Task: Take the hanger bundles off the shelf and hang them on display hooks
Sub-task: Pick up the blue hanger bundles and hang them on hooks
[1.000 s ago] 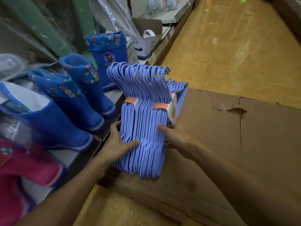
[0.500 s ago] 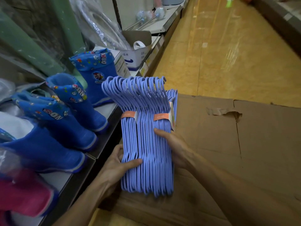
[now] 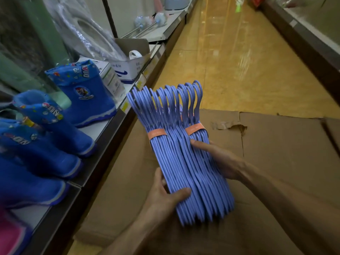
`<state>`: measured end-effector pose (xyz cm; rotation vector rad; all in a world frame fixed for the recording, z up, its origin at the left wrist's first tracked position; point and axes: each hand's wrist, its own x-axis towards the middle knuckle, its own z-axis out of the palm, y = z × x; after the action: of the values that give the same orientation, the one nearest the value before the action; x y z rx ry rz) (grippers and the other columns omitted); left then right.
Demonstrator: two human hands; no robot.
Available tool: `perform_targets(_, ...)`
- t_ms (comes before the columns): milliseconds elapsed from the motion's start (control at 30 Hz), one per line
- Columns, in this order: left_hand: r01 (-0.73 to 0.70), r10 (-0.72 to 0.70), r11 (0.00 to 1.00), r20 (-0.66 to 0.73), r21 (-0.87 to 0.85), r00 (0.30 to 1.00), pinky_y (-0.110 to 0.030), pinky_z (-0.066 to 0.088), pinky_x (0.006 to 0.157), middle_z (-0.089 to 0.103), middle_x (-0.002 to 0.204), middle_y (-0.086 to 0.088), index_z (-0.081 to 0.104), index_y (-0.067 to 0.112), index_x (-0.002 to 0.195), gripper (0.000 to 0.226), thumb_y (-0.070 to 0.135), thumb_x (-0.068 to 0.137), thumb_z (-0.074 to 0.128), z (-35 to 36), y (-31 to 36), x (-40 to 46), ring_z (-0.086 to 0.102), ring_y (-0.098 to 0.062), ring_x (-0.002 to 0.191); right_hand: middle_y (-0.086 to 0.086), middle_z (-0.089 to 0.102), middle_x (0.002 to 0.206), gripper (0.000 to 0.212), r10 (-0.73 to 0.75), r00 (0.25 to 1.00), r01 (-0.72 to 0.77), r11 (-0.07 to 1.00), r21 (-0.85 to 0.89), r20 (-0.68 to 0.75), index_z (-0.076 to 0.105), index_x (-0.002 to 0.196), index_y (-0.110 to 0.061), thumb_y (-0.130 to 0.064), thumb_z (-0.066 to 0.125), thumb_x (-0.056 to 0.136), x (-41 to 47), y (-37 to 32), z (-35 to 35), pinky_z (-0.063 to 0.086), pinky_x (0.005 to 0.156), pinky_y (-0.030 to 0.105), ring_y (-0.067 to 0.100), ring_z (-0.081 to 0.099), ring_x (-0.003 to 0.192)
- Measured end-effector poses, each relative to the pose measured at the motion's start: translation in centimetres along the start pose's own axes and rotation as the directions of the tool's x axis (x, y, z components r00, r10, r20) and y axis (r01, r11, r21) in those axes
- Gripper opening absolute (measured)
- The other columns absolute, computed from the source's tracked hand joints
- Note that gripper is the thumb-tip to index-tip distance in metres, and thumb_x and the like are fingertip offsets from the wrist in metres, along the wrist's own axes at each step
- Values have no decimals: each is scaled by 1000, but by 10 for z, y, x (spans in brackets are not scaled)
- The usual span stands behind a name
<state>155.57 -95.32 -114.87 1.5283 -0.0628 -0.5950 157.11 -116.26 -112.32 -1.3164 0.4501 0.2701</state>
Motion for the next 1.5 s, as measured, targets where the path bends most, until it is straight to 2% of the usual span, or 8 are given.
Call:
perform_targets(267,9,-8,996,15,-89,1000,-28,60,72,74,102,9,42,29,131,85,6,60,84,47,-20,-14,71,-11,96,10,75,111,53,-17,999,11,986,-165,-35,67,118,-8,-37,80,76,-17,7,-34,56,94,51,29,73,100)
perform_targets(467,-20,21,1000,12,-19,1000,-45,56,93,69,115,10,37,36,136,91,16,62,86,54,-28,-11,68,-11,106,1,75,108,40,-191,974,143,936,-321,-121,65,114,-19,-35,80,80,-26,11,-31,60,85,38,15,74,93)
perform_targets(567,-26,25,1000,44,7,999,-49,54,96,67,122,6,39,41,134,89,22,62,88,57,-32,-8,66,-15,112,-5,74,104,53,-273,934,148,883,-446,-231,64,112,-25,-54,83,71,-24,20,-30,61,84,42,12,73,91)
perform_targets(800,-21,12,994,89,110,996,-45,55,95,63,127,9,34,48,137,95,34,60,86,58,-39,-2,64,-12,115,-1,46,140,128,-384,841,53,760,-648,-381,22,151,-29,-88,69,48,-33,33,-10,46,105,51,23,48,130)
perform_targets(1100,29,-49,993,178,111,983,-30,57,90,68,115,20,40,42,133,70,18,81,81,50,-26,3,66,0,106,7,28,149,114,-389,851,-9,662,-749,-354,-8,155,-42,-62,72,76,-39,32,-7,40,108,50,33,36,138)
perform_targets(1200,73,-102,986,192,153,976,-37,57,92,67,119,12,49,37,133,58,40,80,73,42,-7,6,67,-7,108,5,27,150,114,-393,847,-14,657,-754,-358,-9,152,-45,-73,65,69,-38,35,-8,41,107,53,33,37,137)
perform_targets(1367,25,-139,795,141,606,980,-27,57,74,72,80,8,70,30,83,58,76,79,36,13,43,12,70,-5,71,6,25,152,114,-389,848,-24,652,-758,-361,-10,152,-45,-68,69,74,-38,36,-7,42,106,51,32,36,138)
perform_targets(1500,-169,247,640,8,750,969,-38,55,63,68,65,0,65,16,73,77,88,75,38,-13,88,34,64,-11,62,6,24,155,115,-402,836,-27,650,-759,-374,-7,153,-44,-69,71,72,-37,37,-9,41,108,52,31,35,140)
